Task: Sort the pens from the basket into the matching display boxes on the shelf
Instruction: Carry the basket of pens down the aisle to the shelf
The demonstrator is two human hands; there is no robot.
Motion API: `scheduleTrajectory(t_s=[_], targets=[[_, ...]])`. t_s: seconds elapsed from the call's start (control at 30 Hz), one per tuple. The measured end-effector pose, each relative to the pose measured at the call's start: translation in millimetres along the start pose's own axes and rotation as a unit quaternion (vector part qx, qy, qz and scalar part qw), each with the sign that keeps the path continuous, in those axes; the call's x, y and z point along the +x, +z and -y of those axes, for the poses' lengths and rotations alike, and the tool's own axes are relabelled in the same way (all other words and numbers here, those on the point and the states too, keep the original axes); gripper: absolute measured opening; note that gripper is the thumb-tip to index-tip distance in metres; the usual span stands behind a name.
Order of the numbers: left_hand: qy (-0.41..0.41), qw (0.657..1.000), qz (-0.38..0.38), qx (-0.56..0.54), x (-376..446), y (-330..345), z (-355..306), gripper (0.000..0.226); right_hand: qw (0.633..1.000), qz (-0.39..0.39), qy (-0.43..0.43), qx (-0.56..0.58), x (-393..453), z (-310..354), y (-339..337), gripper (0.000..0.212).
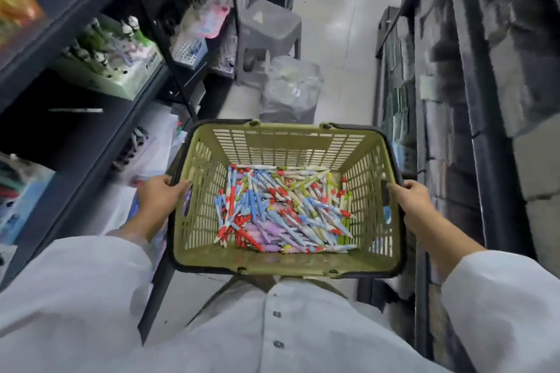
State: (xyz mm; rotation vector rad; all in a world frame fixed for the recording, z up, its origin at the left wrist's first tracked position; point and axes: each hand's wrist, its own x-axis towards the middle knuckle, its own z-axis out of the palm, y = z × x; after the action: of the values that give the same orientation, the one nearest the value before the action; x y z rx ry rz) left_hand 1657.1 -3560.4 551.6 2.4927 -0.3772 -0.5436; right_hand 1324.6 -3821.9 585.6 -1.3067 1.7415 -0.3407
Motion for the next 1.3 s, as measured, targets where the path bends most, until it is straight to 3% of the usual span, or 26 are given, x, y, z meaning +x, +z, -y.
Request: scheduleTrajectory(t_s=[0.13, 0.33, 0.5, 0.73, 1.0, 1.2, 1.3], targets=[[-0.05, 0.998, -0.021, -0.019, 73.4, 10.6, -46.4, 0.034, 0.999, 0.025, -0.035, -0.015, 80.5, 94.9, 23.9, 0.02], [-0.045, 0.996, -0.042, -0.065, 196.7, 27.2, -124.0, 0.029, 0.999, 0.04, -0.036, -0.005, 182.5, 205.3, 65.4, 0.026], [-0.055, 0.996, -0.047, -0.049, 274.6, 30.1, -188.0, 0.026, 0.998, 0.034, -0.058, -0.005, 250.6, 289.9, 87.6, 0.011], [-0.072, 0.992, -0.096, -0.047, 372.4, 41.2, -269.3, 0.027, 0.996, 0.045, -0.072, -0.008, 357.5, 393.9, 121.5, 0.011], [-0.109, 0.986, -0.086, -0.09, 436.8, 57.6, -320.9, 0.016, 0.992, 0.063, -0.105, -0.04, 441.3, 497.2, 154.9, 0.01], [-0.075, 0.99, -0.065, -0.104, 485.7, 48.4, -347.2, 0.008, 0.993, 0.039, -0.113, -0.023, 466.3, 532.4, 170.9, 0.009], [-0.041, 0.993, -0.063, -0.094, 505.7, 42.6, -363.3, 0.009, 0.994, 0.026, -0.108, -0.007, 472.6, 535.4, 170.9, 0.02]])
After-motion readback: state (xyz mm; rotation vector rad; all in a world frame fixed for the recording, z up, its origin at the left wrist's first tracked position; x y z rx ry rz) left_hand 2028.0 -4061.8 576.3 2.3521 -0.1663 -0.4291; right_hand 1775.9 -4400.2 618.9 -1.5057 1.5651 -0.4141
